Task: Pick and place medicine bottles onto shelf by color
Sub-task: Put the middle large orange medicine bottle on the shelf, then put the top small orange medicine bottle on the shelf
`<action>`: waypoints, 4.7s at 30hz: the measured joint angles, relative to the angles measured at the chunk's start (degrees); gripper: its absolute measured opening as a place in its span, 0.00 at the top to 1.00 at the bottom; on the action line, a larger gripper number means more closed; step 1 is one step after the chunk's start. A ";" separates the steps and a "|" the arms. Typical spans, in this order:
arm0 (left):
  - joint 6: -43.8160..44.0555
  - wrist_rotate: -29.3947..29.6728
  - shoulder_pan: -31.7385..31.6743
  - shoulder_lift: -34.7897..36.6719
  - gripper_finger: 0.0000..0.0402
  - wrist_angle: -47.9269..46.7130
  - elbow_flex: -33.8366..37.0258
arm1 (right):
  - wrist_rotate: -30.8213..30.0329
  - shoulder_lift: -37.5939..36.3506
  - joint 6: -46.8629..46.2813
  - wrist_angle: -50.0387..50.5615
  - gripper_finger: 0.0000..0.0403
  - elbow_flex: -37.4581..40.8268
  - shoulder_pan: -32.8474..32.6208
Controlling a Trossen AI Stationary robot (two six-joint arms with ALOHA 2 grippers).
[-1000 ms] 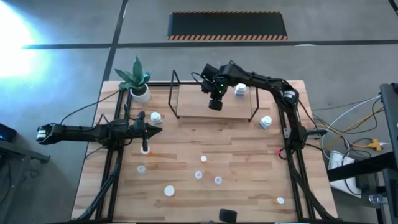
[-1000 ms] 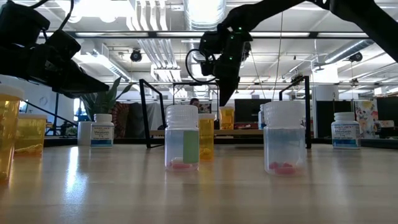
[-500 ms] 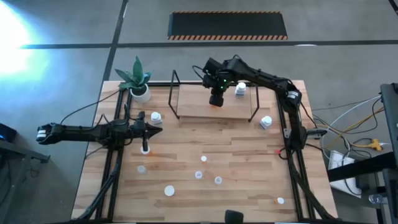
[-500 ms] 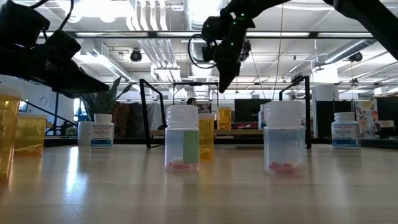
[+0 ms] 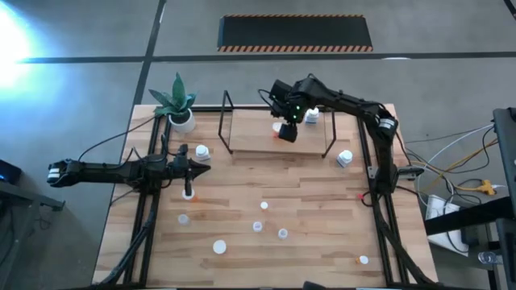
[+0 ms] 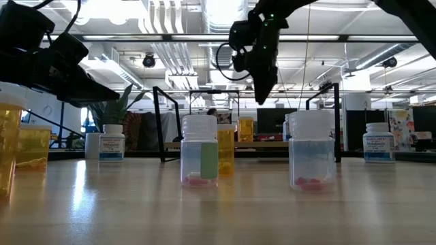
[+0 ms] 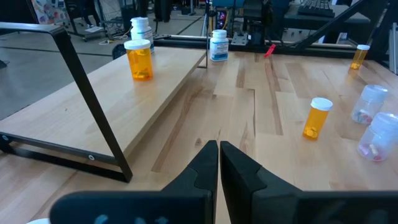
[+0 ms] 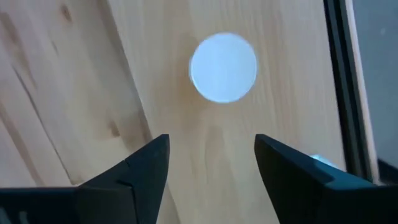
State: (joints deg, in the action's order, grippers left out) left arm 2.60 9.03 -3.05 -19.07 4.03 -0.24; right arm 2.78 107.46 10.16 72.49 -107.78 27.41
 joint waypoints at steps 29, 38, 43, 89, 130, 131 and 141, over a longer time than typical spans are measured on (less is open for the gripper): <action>0.01 -0.01 0.01 -0.01 1.00 0.02 0.00 | -15.10 -12.21 -13.56 -56.09 0.85 40.29 -12.43; 0.01 0.00 0.01 0.00 1.00 0.00 -0.01 | -22.44 -9.90 -12.08 -58.37 0.97 40.01 -11.33; 0.01 0.00 0.01 -0.02 1.00 0.00 0.01 | -24.42 -9.74 -11.92 -58.32 0.97 40.03 -8.88; 0.00 0.00 0.01 0.00 1.00 0.00 0.00 | -12.71 -25.88 -10.43 -64.69 0.97 56.60 -32.41; 0.01 -0.01 0.02 -0.57 1.00 0.00 -0.01 | -2.75 -7.02 -13.27 -88.20 0.74 54.26 -37.89; 0.01 0.01 0.02 -0.57 1.00 0.00 0.01 | -2.78 -7.47 -13.37 -87.81 0.75 54.19 -37.89; -0.01 0.01 0.00 -0.86 1.00 0.00 -0.01 | -8.82 -9.55 -10.33 -85.77 0.73 46.49 -32.81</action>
State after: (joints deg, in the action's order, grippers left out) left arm 2.59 9.03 -3.05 -19.93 4.03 -0.25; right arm -6.04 97.92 -0.16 -13.28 -61.29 -5.40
